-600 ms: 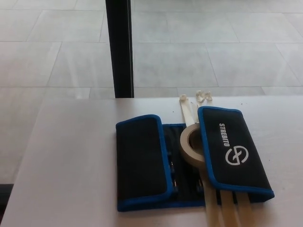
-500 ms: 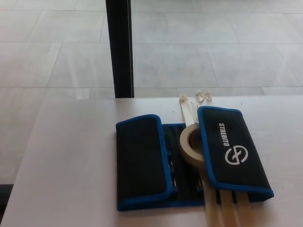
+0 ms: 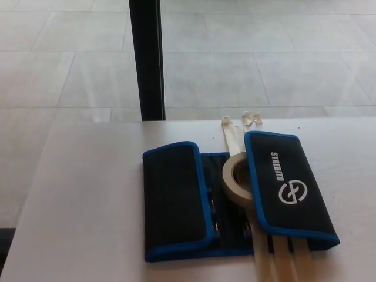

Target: The robot uses its right hand to open a black folded toolkit cover kept in the middle of the desk

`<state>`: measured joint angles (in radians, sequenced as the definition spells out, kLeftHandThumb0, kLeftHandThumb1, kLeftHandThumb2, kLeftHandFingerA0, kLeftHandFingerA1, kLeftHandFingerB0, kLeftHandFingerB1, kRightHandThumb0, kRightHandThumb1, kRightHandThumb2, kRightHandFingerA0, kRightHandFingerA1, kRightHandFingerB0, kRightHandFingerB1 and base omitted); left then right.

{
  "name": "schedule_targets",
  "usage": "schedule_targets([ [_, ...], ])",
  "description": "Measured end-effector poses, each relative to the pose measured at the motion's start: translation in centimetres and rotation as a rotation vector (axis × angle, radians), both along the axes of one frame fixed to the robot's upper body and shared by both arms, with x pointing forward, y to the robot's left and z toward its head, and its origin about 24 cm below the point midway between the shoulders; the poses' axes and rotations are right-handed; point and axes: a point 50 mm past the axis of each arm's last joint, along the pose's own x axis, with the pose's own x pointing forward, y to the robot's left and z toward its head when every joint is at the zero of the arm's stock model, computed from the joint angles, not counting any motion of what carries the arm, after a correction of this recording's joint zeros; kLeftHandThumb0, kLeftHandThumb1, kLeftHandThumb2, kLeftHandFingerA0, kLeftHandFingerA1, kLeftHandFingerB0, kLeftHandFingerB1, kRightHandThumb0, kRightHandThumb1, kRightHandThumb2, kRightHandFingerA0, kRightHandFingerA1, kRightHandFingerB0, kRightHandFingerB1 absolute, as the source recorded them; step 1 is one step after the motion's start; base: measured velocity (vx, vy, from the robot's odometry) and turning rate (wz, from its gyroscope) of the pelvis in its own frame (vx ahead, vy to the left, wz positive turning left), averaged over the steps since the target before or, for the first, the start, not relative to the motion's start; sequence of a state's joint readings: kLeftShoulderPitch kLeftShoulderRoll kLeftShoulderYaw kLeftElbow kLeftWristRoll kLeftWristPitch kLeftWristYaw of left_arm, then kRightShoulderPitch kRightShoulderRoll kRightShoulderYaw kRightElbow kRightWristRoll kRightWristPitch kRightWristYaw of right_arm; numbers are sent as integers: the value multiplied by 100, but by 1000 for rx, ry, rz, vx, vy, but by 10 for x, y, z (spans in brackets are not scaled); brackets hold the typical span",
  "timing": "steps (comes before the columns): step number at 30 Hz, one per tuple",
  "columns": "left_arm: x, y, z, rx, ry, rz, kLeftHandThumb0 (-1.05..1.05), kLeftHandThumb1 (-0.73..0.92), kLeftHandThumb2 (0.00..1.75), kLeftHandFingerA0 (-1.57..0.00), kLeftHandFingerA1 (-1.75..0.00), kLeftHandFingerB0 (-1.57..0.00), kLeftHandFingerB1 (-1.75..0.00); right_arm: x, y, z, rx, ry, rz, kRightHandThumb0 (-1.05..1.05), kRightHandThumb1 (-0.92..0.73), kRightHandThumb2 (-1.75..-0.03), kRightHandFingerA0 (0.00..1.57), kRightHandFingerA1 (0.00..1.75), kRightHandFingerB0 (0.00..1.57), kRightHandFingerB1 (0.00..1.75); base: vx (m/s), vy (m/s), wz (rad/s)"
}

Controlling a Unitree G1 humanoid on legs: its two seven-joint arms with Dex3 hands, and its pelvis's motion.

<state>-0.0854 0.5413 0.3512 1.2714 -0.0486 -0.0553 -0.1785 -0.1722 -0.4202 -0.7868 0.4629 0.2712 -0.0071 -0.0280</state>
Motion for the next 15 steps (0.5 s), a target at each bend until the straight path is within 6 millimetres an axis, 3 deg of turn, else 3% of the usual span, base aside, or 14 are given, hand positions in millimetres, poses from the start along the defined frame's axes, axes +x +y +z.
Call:
schedule_targets([
  [1, 0, 0, 0, 0, 0, 0, -99, 84, 85, -27, -59, -24, -42, 4, 3, 5, -19, -11, 18, -40, -41, -103, 0, 53, 0, 51, 0, 0, 0],
  [2, 0, 0, 0, -1, 0, -1, -95, 92, 76, -22, -57, -24, -39, 7, 6, 10, -36, -22, 34, -87, -64, -99, 1, 43, 12, 21, 0, 0, 0],
  [4, 0, 0, 0, -3, -1, -2, -96, 92, 75, -23, -56, -23, -38, 21, 19, 28, -104, -53, 104, -72, -62, -99, 0, 41, 6, 25, 0, 0, 0],
  [6, 0, 0, 0, -5, -1, -3, -101, 83, 84, -27, -56, -24, -40, 31, 32, 39, -157, -66, 164, -83, -61, -98, 0, 45, 12, 23, 0, 0, 0],
  [7, 0, 0, 0, -6, -1, -3, -95, 92, 77, -27, -54, -27, -37, 38, 41, 45, -193, -70, 208, -90, -63, -100, 0, 47, 14, 23, 0, 0, 0],
  [8, 0, 0, 0, -6, -1, -3, -94, 92, 77, -27, -54, -27, -37, 44, 50, 49, -223, -72, 251, -84, -59, -98, 3, 50, 10, 25, 0, 0, 0],
  [9, 1, 0, 0, -7, -2, -4, -94, 92, 76, -27, -55, -25, -38, 49, 59, 52, -251, -71, 292, -85, -62, -102, 4, 30, 4, 22, 0, 0, 0],
  [11, 1, -1, 0, -8, -4, -4, -94, 92, 76, -27, -55, -25, -38, 59, 77, 56, -300, -62, 366, -85, -62, -102, 4, 30, 4, 22, 0, 0, 0],
  [12, 1, -1, 0, -9, -4, -5, -94, 92, 77, -28, -56, -27, -39, 62, 84, 57, -318, -57, 398, -80, -78, -62, 1, 36, 6, 27, 0, 0, 0],
  [13, 1, -1, 0, -10, -4, -5, -101, 84, 84, -26, -57, -25, -41, 67, 95, 58, -348, -50, 444, -76, -59, -101, 1, 29, 6, 27, 0, 0, 0],
  [15, 1, -1, 0, -12, -5, -6, -100, 83, 85, -28, -59, -24, -41, 75, 114, 57, -389, -30, 519, -85, -63, -100, 5, 26, 3, 24, 0, 0, 0],
])
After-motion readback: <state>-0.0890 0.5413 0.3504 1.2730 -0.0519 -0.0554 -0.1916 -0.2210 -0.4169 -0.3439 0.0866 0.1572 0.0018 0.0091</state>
